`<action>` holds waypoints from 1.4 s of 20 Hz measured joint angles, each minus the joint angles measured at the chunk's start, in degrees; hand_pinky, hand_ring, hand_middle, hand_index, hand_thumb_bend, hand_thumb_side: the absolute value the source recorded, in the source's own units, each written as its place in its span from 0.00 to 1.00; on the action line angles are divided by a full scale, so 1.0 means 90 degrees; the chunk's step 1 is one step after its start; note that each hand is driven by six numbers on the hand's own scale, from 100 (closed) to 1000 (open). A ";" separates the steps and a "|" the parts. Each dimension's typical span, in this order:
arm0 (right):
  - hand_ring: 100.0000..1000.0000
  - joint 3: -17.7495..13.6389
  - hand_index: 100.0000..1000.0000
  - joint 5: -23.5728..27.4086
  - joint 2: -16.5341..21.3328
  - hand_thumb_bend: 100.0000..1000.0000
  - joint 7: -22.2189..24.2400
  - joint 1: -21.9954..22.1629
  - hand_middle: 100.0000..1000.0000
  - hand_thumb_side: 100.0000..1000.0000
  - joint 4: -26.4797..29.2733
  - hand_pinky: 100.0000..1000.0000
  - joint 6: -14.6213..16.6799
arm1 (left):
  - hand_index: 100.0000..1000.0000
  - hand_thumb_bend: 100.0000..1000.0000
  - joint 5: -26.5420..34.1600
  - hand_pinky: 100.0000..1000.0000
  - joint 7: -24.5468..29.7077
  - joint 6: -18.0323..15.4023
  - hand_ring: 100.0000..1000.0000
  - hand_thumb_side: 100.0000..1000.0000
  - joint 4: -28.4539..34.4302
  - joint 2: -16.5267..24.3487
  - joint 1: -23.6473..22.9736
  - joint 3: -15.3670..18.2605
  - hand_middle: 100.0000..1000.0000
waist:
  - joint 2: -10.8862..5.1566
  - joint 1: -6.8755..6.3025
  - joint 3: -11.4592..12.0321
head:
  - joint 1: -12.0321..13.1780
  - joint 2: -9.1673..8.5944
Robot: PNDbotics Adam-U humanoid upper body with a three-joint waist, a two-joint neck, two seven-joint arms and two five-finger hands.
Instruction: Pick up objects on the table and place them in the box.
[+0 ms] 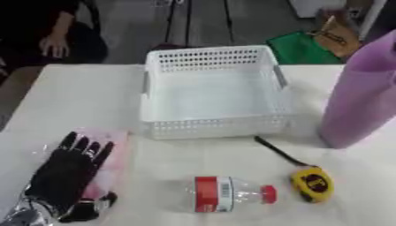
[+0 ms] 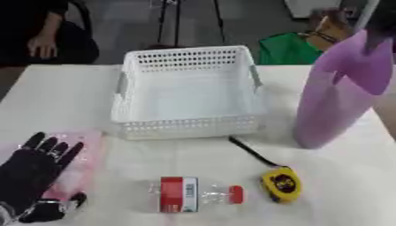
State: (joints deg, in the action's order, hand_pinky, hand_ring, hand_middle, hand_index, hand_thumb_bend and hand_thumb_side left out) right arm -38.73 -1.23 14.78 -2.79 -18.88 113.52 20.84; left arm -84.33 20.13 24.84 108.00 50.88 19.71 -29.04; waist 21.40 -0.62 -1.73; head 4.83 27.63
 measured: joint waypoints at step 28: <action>0.56 0.0033 0.66 0.0015 0.0000 0.00 -0.0029 -0.0027 0.51 0.76 0.0000 0.61 0.0031 | 1.00 0.14 0.0483 0.74 -0.0392 0.0348 0.68 0.50 -0.0356 -0.0050 0.0011 0.0003 0.61 | 0.0018 0.0002 -0.0062 | 0.0008 -0.0052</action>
State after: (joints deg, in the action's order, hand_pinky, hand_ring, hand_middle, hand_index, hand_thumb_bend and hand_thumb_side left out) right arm -38.43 -1.10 14.78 -3.05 -19.13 113.52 21.12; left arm -79.99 16.61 27.97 104.79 50.43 19.81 -29.02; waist 21.56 -0.60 -2.29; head 4.90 27.16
